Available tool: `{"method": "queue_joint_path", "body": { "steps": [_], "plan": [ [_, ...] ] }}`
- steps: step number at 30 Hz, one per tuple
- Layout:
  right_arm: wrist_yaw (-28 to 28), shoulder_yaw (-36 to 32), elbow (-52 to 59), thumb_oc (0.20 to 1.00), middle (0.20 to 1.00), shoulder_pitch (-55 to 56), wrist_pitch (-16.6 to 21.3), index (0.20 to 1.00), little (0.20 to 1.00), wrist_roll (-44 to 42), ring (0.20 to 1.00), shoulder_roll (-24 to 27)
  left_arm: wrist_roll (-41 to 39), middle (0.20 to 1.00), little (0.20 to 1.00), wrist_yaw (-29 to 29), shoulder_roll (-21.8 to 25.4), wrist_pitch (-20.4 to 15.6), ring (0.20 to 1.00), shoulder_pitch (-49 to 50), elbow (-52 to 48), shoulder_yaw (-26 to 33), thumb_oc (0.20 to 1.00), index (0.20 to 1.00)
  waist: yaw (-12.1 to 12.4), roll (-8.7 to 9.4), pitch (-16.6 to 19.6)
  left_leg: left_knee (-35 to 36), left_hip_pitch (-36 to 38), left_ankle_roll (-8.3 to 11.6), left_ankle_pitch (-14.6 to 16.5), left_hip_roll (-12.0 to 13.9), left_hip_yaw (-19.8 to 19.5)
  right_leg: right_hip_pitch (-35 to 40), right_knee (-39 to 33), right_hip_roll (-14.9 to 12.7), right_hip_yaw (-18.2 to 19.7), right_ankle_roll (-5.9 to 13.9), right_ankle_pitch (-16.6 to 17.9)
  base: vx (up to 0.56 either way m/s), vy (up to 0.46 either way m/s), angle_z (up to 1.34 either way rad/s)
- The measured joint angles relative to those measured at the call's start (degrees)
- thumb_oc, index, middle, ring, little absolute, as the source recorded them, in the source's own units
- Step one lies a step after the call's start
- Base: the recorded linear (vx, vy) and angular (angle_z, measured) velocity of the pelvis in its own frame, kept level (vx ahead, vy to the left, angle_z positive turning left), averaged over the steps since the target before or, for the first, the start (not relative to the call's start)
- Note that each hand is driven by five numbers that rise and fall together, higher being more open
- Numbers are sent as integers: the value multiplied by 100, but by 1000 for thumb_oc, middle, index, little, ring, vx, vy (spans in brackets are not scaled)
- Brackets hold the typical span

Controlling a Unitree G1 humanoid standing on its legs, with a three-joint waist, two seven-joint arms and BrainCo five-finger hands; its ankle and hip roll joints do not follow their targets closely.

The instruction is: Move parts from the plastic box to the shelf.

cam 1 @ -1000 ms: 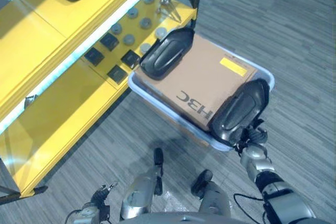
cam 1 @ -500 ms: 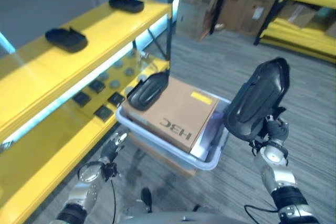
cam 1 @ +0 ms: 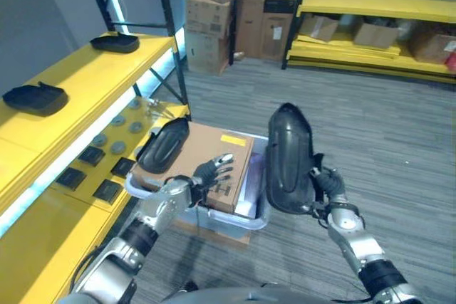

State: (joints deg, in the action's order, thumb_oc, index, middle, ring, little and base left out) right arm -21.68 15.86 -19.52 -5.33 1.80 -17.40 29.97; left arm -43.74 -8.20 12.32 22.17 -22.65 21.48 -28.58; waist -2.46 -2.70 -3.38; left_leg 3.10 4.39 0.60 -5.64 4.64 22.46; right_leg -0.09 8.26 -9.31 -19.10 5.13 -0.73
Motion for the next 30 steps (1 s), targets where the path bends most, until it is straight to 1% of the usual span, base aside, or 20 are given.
{"method": "queue_joint_path", "body": {
  "steps": [2,3,4,7,8,9,11,14,18,20,23,27,28,29,30],
  "plan": [
    [-1,117,-8,200,200,-208,-81,200,200,49,200,-10,-166,1000,1000,17,-63,187,1000,-58,1,-104,1000,1000,-8,10,32,-1,12,11,12,11,70,-14,-9,14,66,4,19,44,-33,-20],
    [-1,262,-57,200,200,-463,-103,200,200,131,200,-27,-317,1000,1000,83,-69,363,1000,-61,1,-111,1000,1000,-8,20,67,0,52,15,23,19,120,2,-59,33,112,0,49,53,-36,-16],
    [1,392,-149,200,200,-655,-102,200,200,152,200,-38,-345,1000,1000,156,-69,434,1000,-63,53,-139,1000,1000,6,37,191,10,47,16,29,19,132,5,-98,43,119,3,62,34,-28,-11],
    [-6,434,-173,200,200,-825,-168,200,200,149,200,-66,-264,1000,1000,165,15,483,1000,-73,238,-152,1000,1000,80,84,311,11,47,19,39,18,135,15,-122,48,117,4,63,10,-4,0],
    [-7,439,-173,200,200,-934,-231,200,200,147,200,-146,-95,1000,1000,165,96,484,1000,-75,243,-181,1000,1000,111,92,321,12,47,17,41,16,137,29,-155,49,116,6,84,38,-11,1],
    [-7,445,-173,200,200,-960,-252,200,200,144,200,-164,-95,1000,1000,162,114,484,1000,-75,247,-209,1000,1000,130,90,325,10,50,14,44,14,136,48,-181,52,112,7,96,37,-6,0],
    [-5,566,-190,200,200,-1093,-432,200,200,126,200,-247,-97,1000,1000,161,113,480,1000,-76,247,-308,1000,1000,162,86,329,8,60,10,49,9,137,84,-251,59,110,10,130,19,2,0],
    [39,723,-190,200,200,-1113,-529,200,200,126,200,-329,-111,1000,1000,159,51,461,1000,-76,195,-312,1000,1000,196,85,330,9,59,8,50,4,138,109,-316,64,107,17,164,10,2,0],
    [139,892,-252,200,200,-1111,-714,200,200,122,200,-575,-101,1000,1000,161,55,333,1000,-76,167,-309,1000,1000,207,85,330,6,70,6,55,-1,135,156,-381,72,101,23,194,0,0,0],
    [170,971,-449,200,200,-1114,-725,200,200,122,200,-709,-100,1000,1000,159,52,308,1000,-76,162,-309,1000,1000,238,84,331,3,76,5,56,-3,129,184,-419,74,94,24,207,0,0,0],
    [184,1292,-626,200,200,-1113,-778,200,200,135,200,-863,-42,1000,1000,172,64,268,1000,-76,158,-337,1000,1000,278,80,330,6,69,4,57,-7,125,199,-473,78,88,25,232,0,0,0],
    [171,1322,-624,200,200,-1114,-796,200,200,148,200,-966,-41,1000,1000,173,66,228,1000,-76,157,-367,1000,1000,299,76,331,7,70,4,61,-14,120,221,-510,77,80,27,240,0,0,0],
    [167,1322,-624,200,200,-1114,-796,200,200,154,200,-964,-42,928,928,173,65,211,928,-76,157,-381,928,928,307,77,331,7,70,4,62,-14,119,222,-511,77,80,27,240,0,0,0],
    [159,1322,-624,200,200,-1114,-798,200,200,155,200,-963,-43,272,272,173,67,189,272,-76,157,-403,272,272,317,76,331,7,70,4,62,-14,119,223,-512,77,79,27,240,0,0,0],
    [144,1322,-624,200,200,-1114,-814,200,200,154,200,-956,-43,200,200,178,66,182,200,-76,157,-414,200,200,324,71,329,7,70,4,62,-15,119,223,-513,77,79,28,241,0,0,0]
  ]
}}
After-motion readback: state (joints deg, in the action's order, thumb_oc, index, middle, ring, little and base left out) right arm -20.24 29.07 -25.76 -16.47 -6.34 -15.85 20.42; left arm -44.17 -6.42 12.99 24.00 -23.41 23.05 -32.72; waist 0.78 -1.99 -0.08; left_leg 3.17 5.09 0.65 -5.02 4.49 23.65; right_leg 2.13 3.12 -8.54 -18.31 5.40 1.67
